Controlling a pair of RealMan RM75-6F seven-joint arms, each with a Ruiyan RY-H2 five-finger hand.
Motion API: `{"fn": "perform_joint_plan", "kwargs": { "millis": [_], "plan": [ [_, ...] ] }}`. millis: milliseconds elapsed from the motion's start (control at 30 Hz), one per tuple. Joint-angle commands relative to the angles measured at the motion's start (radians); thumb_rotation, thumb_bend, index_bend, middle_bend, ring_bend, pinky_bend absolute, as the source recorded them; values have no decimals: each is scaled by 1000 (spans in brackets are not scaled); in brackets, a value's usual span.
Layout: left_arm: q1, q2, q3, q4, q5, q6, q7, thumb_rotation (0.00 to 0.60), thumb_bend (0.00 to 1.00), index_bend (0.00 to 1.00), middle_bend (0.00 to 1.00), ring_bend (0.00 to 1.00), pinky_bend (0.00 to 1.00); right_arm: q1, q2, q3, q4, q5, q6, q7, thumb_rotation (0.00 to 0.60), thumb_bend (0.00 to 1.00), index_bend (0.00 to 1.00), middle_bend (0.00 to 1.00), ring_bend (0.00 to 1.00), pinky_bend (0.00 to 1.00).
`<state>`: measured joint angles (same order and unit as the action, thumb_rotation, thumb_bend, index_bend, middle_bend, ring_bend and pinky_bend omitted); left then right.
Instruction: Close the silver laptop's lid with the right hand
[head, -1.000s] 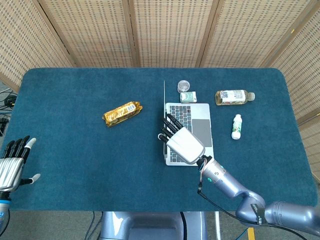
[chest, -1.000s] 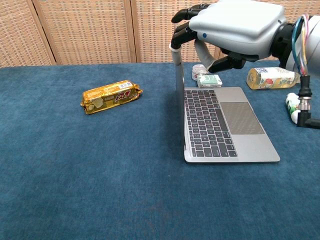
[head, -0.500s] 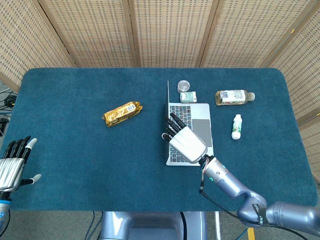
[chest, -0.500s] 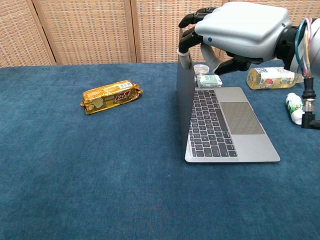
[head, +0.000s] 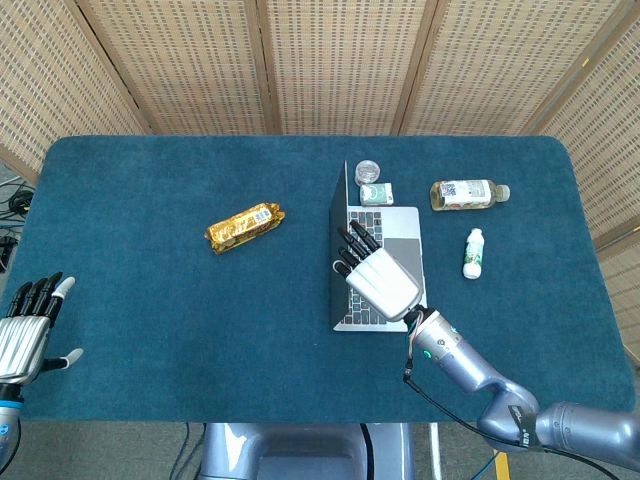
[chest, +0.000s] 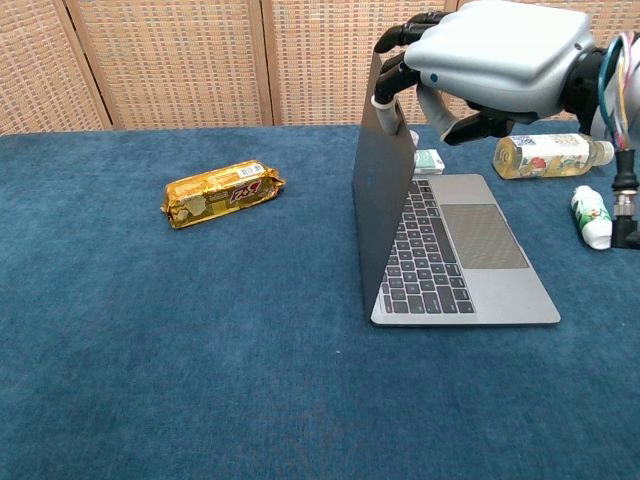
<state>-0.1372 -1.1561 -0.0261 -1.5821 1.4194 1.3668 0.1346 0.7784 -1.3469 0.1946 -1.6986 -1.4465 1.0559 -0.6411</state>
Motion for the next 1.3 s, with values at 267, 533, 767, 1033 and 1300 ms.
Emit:
{"fn": "perform_joint_plan", "kwargs": {
  "millis": [267,533,767,1033,1300],
  "plan": [
    [-1,-1,2,0,3,-1,2,600,49,0,0,0,0,1,8,-4,-2,8,3,-16,600,1000,415,336,93,81],
    [-1,-1,3,1,4,-1,1,600,49,0,0,0,0,5,14,-4,1,21,-2,-35,600,1000,419,340,95,81],
    [-1,-2,5,0,7,-1,3,600,49,0,0,0,0,7,24,-4,-6,32,-3,-54,600,1000,419,340,97,81],
    [-1,-2,5,-1,7,1,3,600,49,0,0,0,0,10,32,-3,1,48,-5,-77,600,1000,419,341,101,81],
    [-1,-2,7,-3,11,2,6,600,49,0,0,0,0,11,45,-2,0,67,-6,-99,600,1000,424,344,102,81]
  ]
}}
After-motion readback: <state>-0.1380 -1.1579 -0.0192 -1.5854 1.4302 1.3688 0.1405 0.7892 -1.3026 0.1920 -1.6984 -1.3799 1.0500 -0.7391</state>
